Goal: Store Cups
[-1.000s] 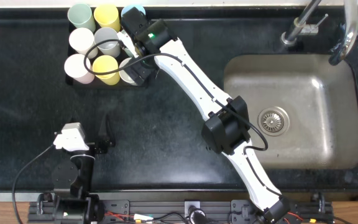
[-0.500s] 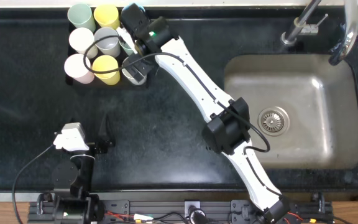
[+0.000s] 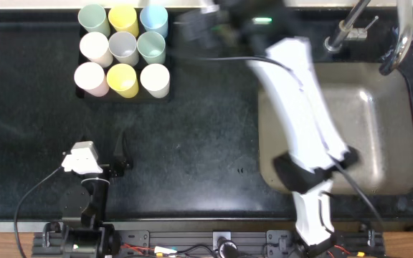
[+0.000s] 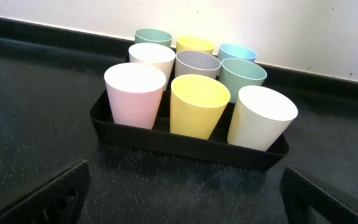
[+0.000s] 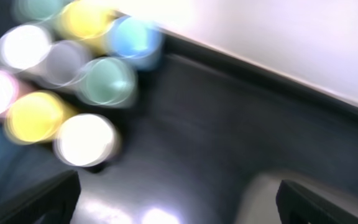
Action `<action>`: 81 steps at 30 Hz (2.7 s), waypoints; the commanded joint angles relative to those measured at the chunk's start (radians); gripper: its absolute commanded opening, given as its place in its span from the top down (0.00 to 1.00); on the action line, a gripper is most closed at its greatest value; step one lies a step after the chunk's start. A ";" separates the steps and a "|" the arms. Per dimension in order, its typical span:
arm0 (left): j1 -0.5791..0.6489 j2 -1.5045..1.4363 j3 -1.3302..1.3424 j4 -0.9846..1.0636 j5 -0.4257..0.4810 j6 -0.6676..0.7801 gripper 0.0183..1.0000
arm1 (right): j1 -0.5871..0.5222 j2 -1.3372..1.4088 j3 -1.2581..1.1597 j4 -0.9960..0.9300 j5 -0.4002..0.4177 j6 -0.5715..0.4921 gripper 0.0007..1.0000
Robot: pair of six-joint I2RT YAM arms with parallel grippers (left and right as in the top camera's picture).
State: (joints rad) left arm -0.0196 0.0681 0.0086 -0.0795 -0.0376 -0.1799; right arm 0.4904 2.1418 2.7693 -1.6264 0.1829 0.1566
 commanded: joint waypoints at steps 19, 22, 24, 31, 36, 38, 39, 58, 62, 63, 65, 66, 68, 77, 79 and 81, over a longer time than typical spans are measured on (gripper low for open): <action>-0.001 -0.007 -0.001 -0.002 -0.001 0.016 0.00 | -0.222 -1.074 -1.643 0.932 0.120 -0.111 0.00; -0.001 -0.007 -0.001 -0.002 -0.001 0.016 0.00 | -0.222 -1.260 -1.923 1.330 0.110 -0.169 0.00; -0.001 -0.007 -0.001 -0.002 -0.001 0.016 0.00 | -0.222 -1.355 -2.064 1.475 0.086 -0.190 0.00; -0.001 -0.007 -0.001 -0.002 -0.001 0.016 0.00 | -0.237 -1.570 -2.404 1.703 0.109 -0.221 0.00; -0.001 -0.007 -0.001 -0.002 -0.001 0.016 0.00 | -0.238 -1.600 -2.472 1.697 0.108 -0.258 0.00; -0.001 -0.007 -0.001 -0.002 -0.001 0.016 0.00 | -0.238 -1.600 -2.472 1.640 0.106 -0.258 0.00; -0.001 -0.007 -0.001 -0.002 -0.001 0.016 0.00 | -0.238 -1.600 -2.472 1.611 0.106 -0.258 0.00; -0.001 -0.007 -0.001 -0.002 -0.001 0.016 0.00 | -0.421 -1.926 -2.571 1.367 0.106 -0.258 0.00; -0.001 -0.007 -0.001 -0.002 -0.001 0.016 0.00 | -0.425 -2.044 -2.649 1.361 0.105 -0.258 0.00; -0.001 -0.007 -0.001 -0.002 -0.001 0.016 0.00 | -0.427 -2.071 -2.673 1.361 0.105 -0.258 0.00; -0.001 -0.007 -0.001 -0.002 -0.001 0.016 0.00 | -0.431 -2.101 -2.690 1.380 0.105 -0.258 0.00; -0.001 -0.007 -0.001 -0.002 -0.001 0.016 0.00 | -0.431 -2.109 -2.691 1.384 0.105 -0.258 0.00; -0.001 -0.007 -0.001 -0.002 -0.001 0.016 0.00 | -0.432 -2.131 -2.691 1.378 0.105 -0.258 0.00; -0.001 -0.007 -0.001 -0.002 -0.001 0.016 0.00 | -0.412 -2.139 -2.692 1.380 0.105 -0.258 0.00; -0.001 -0.007 -0.001 -0.002 -0.001 0.016 0.00 | -0.410 -2.139 -2.692 1.380 0.105 -0.258 0.00; -0.001 -0.007 -0.001 -0.002 -0.001 0.016 0.00 | -0.411 -2.139 -2.692 1.380 0.105 -0.258 0.00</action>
State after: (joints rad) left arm -0.0196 0.0681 0.0086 -0.0795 -0.0376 -0.1795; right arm 0.0738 0.0147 0.0799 -0.2543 0.2897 -0.1020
